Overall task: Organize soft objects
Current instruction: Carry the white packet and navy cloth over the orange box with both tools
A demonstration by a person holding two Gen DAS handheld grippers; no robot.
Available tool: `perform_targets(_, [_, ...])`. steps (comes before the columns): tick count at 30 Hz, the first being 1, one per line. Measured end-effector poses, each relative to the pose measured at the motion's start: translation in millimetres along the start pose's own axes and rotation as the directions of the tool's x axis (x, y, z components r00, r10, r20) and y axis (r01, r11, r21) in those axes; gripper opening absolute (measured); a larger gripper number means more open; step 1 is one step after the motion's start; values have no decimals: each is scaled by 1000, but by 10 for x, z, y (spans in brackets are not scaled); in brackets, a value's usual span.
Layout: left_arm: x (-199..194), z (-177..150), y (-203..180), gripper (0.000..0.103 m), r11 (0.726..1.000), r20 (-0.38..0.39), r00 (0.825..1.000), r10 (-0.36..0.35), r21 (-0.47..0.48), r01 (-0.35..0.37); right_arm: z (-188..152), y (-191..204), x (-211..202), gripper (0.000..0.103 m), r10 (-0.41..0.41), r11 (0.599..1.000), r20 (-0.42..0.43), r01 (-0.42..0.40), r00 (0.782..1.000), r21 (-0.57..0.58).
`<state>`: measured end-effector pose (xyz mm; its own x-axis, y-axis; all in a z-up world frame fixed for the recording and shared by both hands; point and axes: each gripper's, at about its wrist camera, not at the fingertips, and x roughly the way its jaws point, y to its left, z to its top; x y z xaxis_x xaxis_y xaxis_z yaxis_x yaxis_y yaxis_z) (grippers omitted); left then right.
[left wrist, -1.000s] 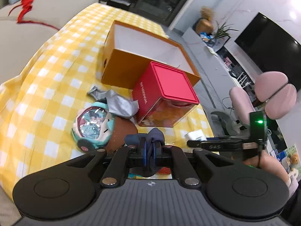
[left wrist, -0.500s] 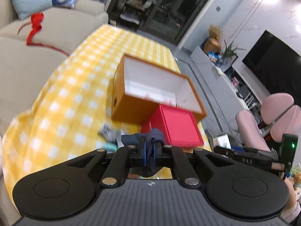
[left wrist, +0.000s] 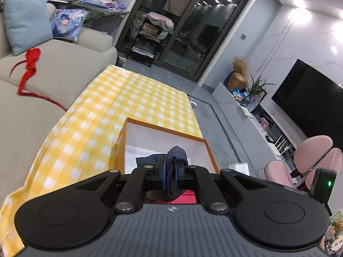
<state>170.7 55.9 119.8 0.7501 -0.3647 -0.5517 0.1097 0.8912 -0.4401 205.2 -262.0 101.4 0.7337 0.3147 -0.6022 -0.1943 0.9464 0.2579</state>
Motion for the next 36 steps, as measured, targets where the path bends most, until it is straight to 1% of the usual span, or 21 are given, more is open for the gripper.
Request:
perform_targets(2, [154, 56, -70, 7, 1000, -3, 1000, -10, -4, 10, 89, -36, 124, 65, 16, 999, 29, -17, 999, 44])
perform_targets(5, [411, 163, -143, 7, 999, -66, 997, -45, -19, 44, 172, -126, 326, 65, 27, 995, 50, -32, 998, 96])
perform_targets(7, [578, 227, -245, 7, 999, -65, 997, -46, 15, 47, 185, -216, 494, 65, 44, 990, 57, -52, 997, 128])
perform_targets(10, [839, 273, -361, 7, 998, -32, 999, 1, 58, 1, 167, -360, 759, 65, 71, 981, 41, -77, 997, 178])
perform_targets(13, [1118, 237, -390, 7, 998, -21, 998, 53, 43, -52, 174, -448, 1017, 64, 86, 978, 16, -87, 996, 187])
perform_targets(14, [1195, 215, -377, 7, 998, -29, 998, 62, 34, -61, 182, -469, 1085, 64, 82, 979, 12, -83, 997, 189])
perform_targets(15, [1293, 205, -379, 7, 996, -52, 995, 88, 37, -87, 198, -482, 1144, 64, 80, 979, 10, -81, 997, 187])
perform_targets(16, [1397, 167, -372, 6, 991, -60, 989, 132, 39, -130, 212, -483, 1188, 64, 84, 980, 7, -84, 996, 182])
perform_targets(18, [1504, 123, -348, 6, 980, -48, 981, 189, 64, -186, 236, -462, 1253, 64, 97, 981, 3, -96, 995, 166])
perform_targets(19, [1561, 93, -337, 6, 972, -44, 973, 226, 83, -222, 244, -439, 1294, 64, 108, 982, -2, -106, 994, 155])
perform_targets(21, [1645, 57, -310, 6, 960, -57, 962, 267, 107, -260, 240, -394, 1358, 64, 117, 983, -13, -114, 993, 142])
perform_targets(25, [1767, 5, -205, 6, 948, -83, 949, 305, 124, -294, 202, -284, 1529, 64, 136, 984, -32, -131, 990, 124])
perform_targets(29, [1823, -53, -75, 6, 943, -111, 941, 321, 129, -306, 115, -237, 1719, 64, 171, 974, -84, -155, 982, 163])
perform_targets(31, [1849, -81, -14, 6, 938, -130, 933, 335, 138, -317, 81, -245, 1764, 64, 171, 972, -95, -152, 981, 180])
perform_targets(33, [1896, -95, 18, 6, 930, -143, 922, 359, 143, -340, 67, -271, 1804, 64, 168, 971, -102, -147, 980, 188])
perform_targets(36, [1921, -134, 14, 6, 922, -146, 916, 373, 164, -350, 48, -304, 1858, 64, 166, 966, -110, -139, 980, 216])
